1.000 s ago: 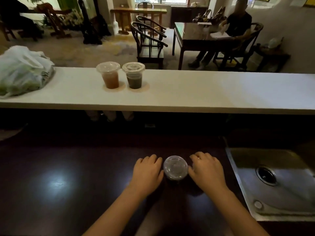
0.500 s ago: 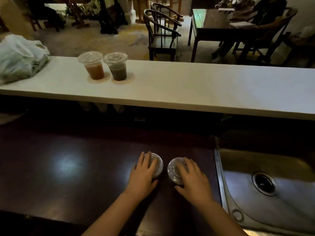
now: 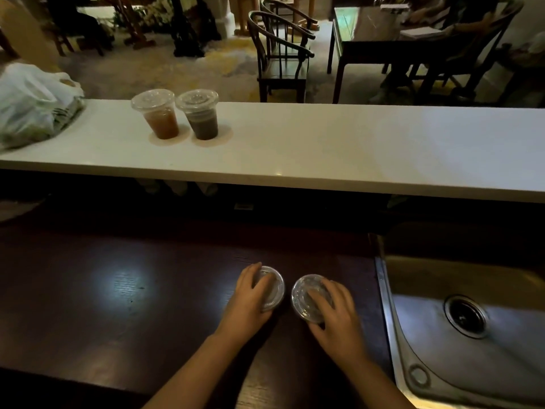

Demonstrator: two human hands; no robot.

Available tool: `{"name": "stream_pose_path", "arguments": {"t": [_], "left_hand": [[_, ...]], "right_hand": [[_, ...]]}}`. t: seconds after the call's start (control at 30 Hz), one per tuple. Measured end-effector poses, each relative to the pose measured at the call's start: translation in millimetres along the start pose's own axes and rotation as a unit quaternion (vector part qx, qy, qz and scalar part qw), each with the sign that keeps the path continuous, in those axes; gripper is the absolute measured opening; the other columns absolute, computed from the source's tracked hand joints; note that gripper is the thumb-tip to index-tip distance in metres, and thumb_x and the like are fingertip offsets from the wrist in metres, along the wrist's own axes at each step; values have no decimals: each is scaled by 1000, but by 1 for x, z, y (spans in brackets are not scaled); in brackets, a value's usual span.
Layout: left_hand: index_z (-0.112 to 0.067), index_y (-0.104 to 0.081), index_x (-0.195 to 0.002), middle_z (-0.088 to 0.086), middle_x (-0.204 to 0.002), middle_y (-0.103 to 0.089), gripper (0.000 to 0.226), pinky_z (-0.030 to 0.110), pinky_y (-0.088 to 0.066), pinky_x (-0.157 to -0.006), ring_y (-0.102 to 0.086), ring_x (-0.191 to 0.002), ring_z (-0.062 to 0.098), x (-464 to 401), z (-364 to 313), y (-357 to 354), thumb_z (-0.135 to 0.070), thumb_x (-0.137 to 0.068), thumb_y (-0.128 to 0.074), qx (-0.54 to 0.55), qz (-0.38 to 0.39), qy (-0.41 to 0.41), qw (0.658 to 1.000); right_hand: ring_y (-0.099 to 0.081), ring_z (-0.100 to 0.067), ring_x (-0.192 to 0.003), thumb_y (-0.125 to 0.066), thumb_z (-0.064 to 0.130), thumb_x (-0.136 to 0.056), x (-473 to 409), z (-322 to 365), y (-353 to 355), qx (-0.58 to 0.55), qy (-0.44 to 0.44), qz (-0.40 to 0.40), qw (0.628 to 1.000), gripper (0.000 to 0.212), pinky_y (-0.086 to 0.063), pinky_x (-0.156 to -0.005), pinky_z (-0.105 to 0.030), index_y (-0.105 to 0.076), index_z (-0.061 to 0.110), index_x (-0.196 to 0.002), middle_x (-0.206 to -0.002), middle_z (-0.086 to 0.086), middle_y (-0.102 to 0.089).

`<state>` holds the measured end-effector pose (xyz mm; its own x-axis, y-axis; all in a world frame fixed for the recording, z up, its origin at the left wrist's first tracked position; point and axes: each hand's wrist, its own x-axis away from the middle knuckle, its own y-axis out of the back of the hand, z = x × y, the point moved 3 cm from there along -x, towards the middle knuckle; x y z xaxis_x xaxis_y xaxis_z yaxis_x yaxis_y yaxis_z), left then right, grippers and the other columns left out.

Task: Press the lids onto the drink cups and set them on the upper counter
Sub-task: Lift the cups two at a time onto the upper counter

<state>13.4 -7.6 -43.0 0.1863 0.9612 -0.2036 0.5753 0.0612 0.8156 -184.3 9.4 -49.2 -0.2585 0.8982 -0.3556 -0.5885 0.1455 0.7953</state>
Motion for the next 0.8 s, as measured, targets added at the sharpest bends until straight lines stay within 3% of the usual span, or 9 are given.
{"name": "stream_pose_path", "arguments": {"t": [0.23,0.33,0.43,0.5,0.57,0.7,0.8], "left_hand": [[-24,-45,-114,19,-135,-43,62,40,-45,-94,-40,-126,32,-17,-10,35,-9,-63,-77,18,-43,-38,998],[-20,-50,-111,20,-129,-48,61,40,-46,-95,-46,-121,33,-39,-20,69,-10,-59,-81,11,-73,-72,995],[-19,-53,-111,20,-125,-52,52,37,-46,-95,-51,-116,32,-66,-34,112,-27,-64,-73,0,-106,-99,989],[-20,-52,-113,21,-126,-52,51,39,-45,-95,-51,-117,34,-85,-41,140,-36,-67,-65,-5,-116,-112,987],[-19,-54,-115,20,-128,-50,54,39,-43,-95,-47,-119,33,-103,-46,166,-32,-66,-73,-18,-122,-115,986],[-19,-55,-121,16,-137,-44,61,44,-40,-101,-40,-126,31,-146,-49,203,-28,-66,-80,-67,-124,-116,983],[-21,-54,-121,15,-140,-41,60,41,-33,-104,-34,-130,29,-177,-47,218,-28,-67,-78,-79,-123,-99,984]], "right_hand": [[-38,-27,-122,-84,9,-57,-15,9,9,-19,17,-53,998,66,-46,-91,-37,-54,20,-115,-131,-8,-51],[-42,-30,-119,-77,14,-62,-47,28,35,-32,35,-105,993,51,-39,-97,-30,-59,17,-110,-128,-11,-54],[-44,-30,-117,-72,16,-63,-88,51,70,-37,52,-156,986,44,-32,-102,-26,-63,13,-106,-126,-12,-56],[-44,-31,-117,-76,14,-64,-116,64,91,-33,60,-181,981,43,-34,-102,-30,-64,11,-106,-126,-13,-56],[-46,-33,-115,-81,12,-64,-144,74,107,-25,59,-193,979,45,-36,-100,-33,-65,10,-106,-125,-13,-56],[-46,-32,-114,-83,19,-64,-198,87,123,12,56,-192,980,52,-35,-95,-31,-63,10,-111,-126,-12,-56],[-47,-31,-113,-83,22,-64,-235,92,123,30,53,-183,981,53,-34,-93,-29,-62,11,-112,-126,-10,-56]]}}
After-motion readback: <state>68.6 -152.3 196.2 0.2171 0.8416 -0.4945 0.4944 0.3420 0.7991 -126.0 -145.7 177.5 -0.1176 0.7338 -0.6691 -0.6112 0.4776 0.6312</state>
